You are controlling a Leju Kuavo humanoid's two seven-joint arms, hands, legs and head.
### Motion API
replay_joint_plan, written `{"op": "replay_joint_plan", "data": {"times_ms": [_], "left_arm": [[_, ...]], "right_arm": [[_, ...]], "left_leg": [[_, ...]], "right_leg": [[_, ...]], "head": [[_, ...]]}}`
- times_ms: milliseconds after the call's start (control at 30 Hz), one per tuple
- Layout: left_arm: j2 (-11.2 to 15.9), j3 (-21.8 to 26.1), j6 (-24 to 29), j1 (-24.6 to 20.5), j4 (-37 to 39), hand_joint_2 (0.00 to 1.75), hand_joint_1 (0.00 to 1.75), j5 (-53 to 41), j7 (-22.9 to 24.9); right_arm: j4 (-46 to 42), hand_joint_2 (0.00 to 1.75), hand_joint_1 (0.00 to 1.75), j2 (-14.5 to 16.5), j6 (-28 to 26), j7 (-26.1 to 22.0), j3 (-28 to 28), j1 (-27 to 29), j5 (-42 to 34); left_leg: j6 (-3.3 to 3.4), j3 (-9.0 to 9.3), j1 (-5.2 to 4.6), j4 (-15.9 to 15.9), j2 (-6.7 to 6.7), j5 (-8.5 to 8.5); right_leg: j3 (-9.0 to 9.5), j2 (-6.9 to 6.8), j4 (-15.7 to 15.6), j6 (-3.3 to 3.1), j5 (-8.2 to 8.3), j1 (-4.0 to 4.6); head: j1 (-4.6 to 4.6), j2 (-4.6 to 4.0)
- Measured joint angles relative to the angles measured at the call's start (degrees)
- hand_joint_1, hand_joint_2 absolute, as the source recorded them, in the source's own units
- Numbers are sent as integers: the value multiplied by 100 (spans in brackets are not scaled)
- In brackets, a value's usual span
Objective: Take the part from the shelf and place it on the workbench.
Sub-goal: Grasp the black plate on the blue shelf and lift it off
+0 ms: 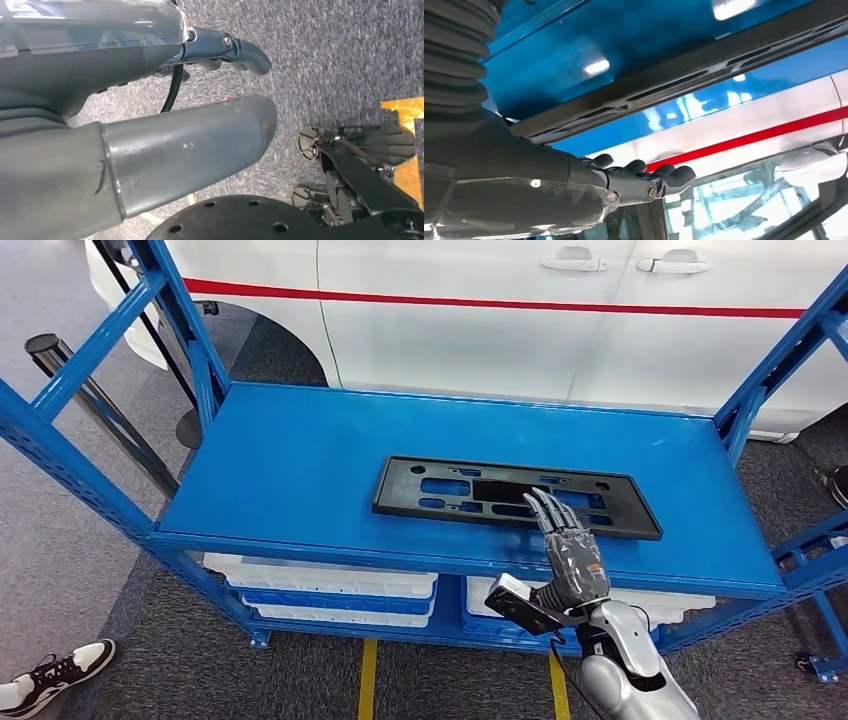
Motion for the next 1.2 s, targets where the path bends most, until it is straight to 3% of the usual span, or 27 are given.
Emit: {"op": "replay_joint_plan", "data": {"times_ms": [533,800,1133,1200], "left_arm": [[2,0,-52,-26,0,0,0,-118,-10],[4,-34,-99,-64,0,0,0,-230,13],[1,-39,-52,-80,0,0,0,-179,64],[-2,-39,-46,-81,0,0,0,-176,84]], "right_arm": [[993,175,0,563,-330,295,118,-676,229],[2196,175,0,874,-801,437,149,-1205,365],[3081,175,0,974,-1223,887,148,-1435,946],[3222,175,82,992,-1311,922,134,-1473,1000]], "left_leg": [[-4,22,13,-2,5,7],[-2,23,12,-2,6,8],[-2,35,12,-2,7,6],[-3,40,12,-2,7,6]], "right_leg": [[5,2,30,7,-5,12],[5,2,30,7,-5,10],[8,3,29,7,-9,11],[12,2,29,7,-10,11]], "head": [[0,0],[1,0],[0,0],[0,0]]}}
